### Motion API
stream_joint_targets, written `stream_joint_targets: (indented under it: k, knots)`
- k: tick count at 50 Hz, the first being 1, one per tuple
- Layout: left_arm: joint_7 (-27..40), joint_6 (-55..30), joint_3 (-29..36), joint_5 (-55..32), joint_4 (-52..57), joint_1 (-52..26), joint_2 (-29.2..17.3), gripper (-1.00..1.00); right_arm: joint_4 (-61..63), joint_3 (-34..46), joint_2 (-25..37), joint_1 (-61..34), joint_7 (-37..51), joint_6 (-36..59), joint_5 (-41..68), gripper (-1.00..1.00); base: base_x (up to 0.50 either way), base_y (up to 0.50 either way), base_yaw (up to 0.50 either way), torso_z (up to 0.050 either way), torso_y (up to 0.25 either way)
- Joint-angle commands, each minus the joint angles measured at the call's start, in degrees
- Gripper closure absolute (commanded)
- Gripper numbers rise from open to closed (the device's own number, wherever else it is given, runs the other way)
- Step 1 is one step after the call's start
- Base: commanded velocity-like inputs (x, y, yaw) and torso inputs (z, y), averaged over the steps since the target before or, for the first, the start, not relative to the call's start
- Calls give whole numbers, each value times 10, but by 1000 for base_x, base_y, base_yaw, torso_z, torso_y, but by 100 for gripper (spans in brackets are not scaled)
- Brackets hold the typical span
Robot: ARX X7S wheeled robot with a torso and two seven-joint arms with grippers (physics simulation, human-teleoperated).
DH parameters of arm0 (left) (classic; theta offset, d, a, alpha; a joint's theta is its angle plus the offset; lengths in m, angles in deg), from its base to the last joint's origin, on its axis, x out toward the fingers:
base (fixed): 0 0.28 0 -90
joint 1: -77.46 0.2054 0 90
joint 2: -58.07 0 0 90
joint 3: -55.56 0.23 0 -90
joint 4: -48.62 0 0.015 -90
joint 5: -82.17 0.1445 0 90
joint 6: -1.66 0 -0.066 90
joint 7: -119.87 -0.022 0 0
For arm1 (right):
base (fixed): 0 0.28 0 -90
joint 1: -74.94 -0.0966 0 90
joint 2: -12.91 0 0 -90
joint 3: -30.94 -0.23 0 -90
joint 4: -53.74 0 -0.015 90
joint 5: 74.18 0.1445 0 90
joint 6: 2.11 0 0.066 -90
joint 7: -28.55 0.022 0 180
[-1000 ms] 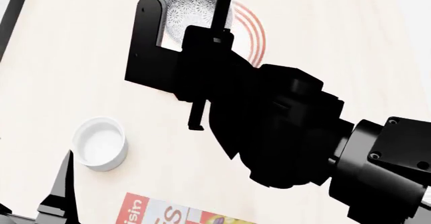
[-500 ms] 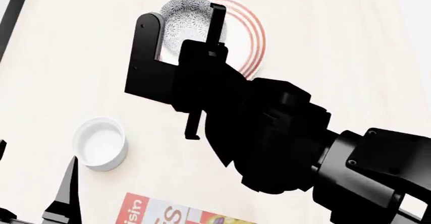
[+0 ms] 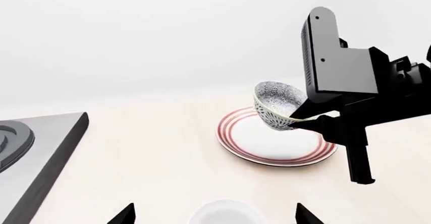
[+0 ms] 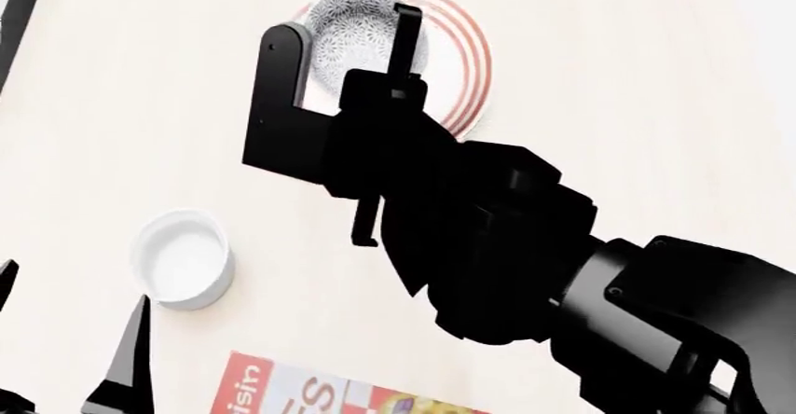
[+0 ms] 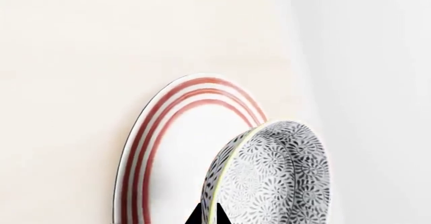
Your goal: Pick the akita bowl on the cookies box and place it on the plate.
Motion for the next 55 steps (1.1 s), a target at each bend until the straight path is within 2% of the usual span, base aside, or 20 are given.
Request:
stream_joint_targets:
  k: [1,6,7,46,47,55]
  knots:
    - [-11,17,2,-3,1,5,-4,-100,-16,1,-7,0,0,-5,-21,100,0,0,0,24,-232]
    - [15,7,-1,18,-5,-2,5,-100,-18,2,-7,1,0,-6,-23,100,0,0,0,24,-212]
    - [13,-12,-7,-12,-4,-7,6,-100,-17,1,-6,1,-1,-5,-23,100,0,0,0,0,0]
    - [17,-9,2,-2,-4,-4,1,-100,-46,3,-20,12,0,-7,-36,100,0,0,0,0,0]
    - [17,-9,2,-2,-4,-4,1,-100,-45,2,-19,11,2,-7,-37,-100,0,0,0,0,0]
    - [18,-11,4,-3,-1,-5,0,-100,-31,-2,-11,2,8,3,-37,-100,0,0,0,0,0]
